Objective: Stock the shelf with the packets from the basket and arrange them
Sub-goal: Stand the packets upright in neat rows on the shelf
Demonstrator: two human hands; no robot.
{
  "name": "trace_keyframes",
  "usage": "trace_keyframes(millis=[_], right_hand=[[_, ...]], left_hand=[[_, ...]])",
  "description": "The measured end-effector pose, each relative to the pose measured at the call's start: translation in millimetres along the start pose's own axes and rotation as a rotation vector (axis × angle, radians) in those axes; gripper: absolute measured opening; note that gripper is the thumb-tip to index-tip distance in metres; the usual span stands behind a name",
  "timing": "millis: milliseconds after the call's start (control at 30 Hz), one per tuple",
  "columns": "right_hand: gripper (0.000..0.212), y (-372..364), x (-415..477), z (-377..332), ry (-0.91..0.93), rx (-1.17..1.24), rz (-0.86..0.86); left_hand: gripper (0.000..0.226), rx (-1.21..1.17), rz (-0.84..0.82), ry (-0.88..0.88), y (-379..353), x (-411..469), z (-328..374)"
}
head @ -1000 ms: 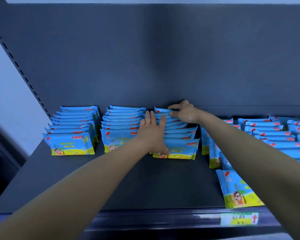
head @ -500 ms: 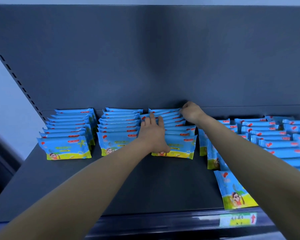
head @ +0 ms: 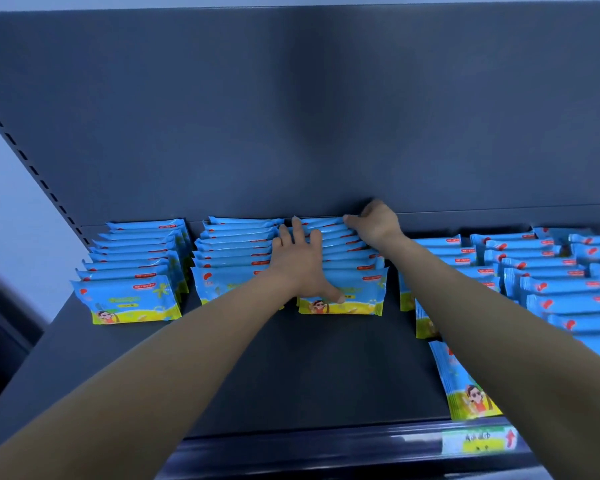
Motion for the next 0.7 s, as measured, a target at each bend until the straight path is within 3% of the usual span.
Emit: trace_keyframes(millis=[100,233,533,700], right_hand=[[0.015,-7,2,-12,0.17,-0.075,0.032],[0.01,-13,5,-13,0.21,-0.132,-0.038],[0.014,0,8,-10,0.083,-0.05,-0.002],[0.016,5,8,8,-0.079,0.159,-0.108]], left_hand=[[0.123,0.002,-0.003,-0.001,-3,2,-3],[0.119,0.034,0.089,-0.099,-4,3,2],[0.113,0.127,0.205,-0.193,3,-3,10],[0.119,0.087,0.044,-0.052,-4,-1,2]])
Point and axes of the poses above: each hand's wrist, its own x-axis towards the middle knuckle, its own y-axis out of the back of the hand, z = x × y, the point moved 6 cm from there along x, towards the middle knuckle, and after that the axes turned 5 degrees about z, right-handed, at the moved point
